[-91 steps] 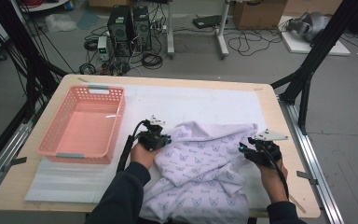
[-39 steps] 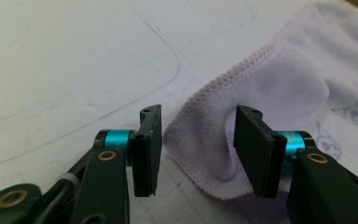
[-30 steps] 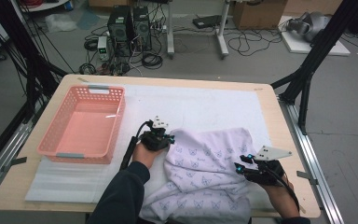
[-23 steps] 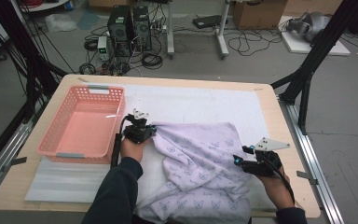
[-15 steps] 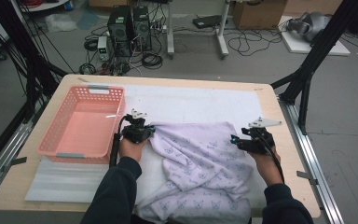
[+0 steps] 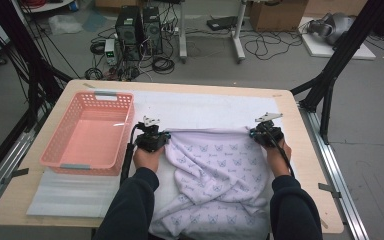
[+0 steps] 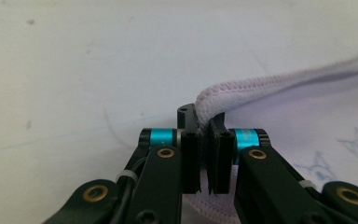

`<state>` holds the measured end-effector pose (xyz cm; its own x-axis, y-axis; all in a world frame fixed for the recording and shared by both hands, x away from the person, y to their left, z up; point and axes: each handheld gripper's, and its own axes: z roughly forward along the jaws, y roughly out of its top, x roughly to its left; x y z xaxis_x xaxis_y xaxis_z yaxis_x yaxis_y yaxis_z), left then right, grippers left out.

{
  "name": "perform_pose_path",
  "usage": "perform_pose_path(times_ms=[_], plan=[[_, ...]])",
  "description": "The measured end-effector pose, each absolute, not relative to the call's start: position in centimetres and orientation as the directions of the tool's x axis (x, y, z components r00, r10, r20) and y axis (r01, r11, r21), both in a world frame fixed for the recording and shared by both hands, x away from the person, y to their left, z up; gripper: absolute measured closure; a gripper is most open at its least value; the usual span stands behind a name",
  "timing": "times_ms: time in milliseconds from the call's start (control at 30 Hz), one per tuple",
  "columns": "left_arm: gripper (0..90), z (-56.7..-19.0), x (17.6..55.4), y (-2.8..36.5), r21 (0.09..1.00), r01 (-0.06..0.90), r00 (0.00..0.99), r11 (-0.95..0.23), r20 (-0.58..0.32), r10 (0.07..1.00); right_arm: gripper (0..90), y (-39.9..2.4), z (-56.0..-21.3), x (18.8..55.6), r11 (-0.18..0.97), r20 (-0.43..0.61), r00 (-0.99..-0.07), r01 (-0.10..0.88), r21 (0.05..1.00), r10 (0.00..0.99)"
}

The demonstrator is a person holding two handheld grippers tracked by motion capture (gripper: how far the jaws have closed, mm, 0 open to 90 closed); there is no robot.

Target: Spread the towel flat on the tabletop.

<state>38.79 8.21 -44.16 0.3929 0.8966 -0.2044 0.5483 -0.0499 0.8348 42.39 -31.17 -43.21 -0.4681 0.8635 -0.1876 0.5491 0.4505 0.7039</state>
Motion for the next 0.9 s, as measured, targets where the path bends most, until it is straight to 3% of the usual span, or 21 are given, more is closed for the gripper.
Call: perform_pose_path(times_ms=[100,167,233,433,600,767,800,900], plan=[[60.5,-44.0,38.5,7.4,0.827,0.562,0.415,-0.021,-0.259,0.872,87.7,-32.2,-42.5,42.9,0.412,-0.260,-0.336,0.548,0.728,0.905],[56.9,-43.9,38.2,7.0,0.824,0.564,0.439,-0.049,-0.250,0.863,87.6,-33.1,-42.3,43.2,0.355,-0.258,-0.246,0.572,0.740,0.934],[54.3,-43.8,38.1,6.9,0.822,0.566,0.448,-0.060,-0.246,0.859,86.7,-33.8,-42.4,43.2,0.298,-0.207,-0.217,0.595,0.747,0.954],[50.8,-43.5,37.6,7.2,0.809,0.579,0.487,-0.100,-0.245,0.838,73.0,-34.5,-42.0,41.9,0.256,-0.146,-0.232,0.572,0.779,0.962],[47.2,-44.4,37.9,6.3,0.784,0.612,0.516,-0.106,-0.295,0.804,63.1,-34.8,-41.3,40.2,0.206,-0.029,-0.308,0.563,0.801,0.951],[44.5,-45.3,37.5,4.0,0.784,0.594,0.600,-0.180,-0.283,0.748,59.9,-33.9,-39.7,38.4,0.236,-0.013,-0.392,0.527,0.817,0.920],[48.2,-45.3,37.4,3.8,0.781,0.600,0.607,-0.175,-0.301,0.736,59.6,-33.8,-39.4,38.1,0.243,-0.014,-0.403,0.521,0.818,0.915],[47.8,-44.8,37.2,3.9,0.794,0.586,0.600,-0.162,-0.291,0.745,59.7,-33.5,-39.0,37.2,0.255,-0.018,-0.430,0.502,0.826,0.903]])
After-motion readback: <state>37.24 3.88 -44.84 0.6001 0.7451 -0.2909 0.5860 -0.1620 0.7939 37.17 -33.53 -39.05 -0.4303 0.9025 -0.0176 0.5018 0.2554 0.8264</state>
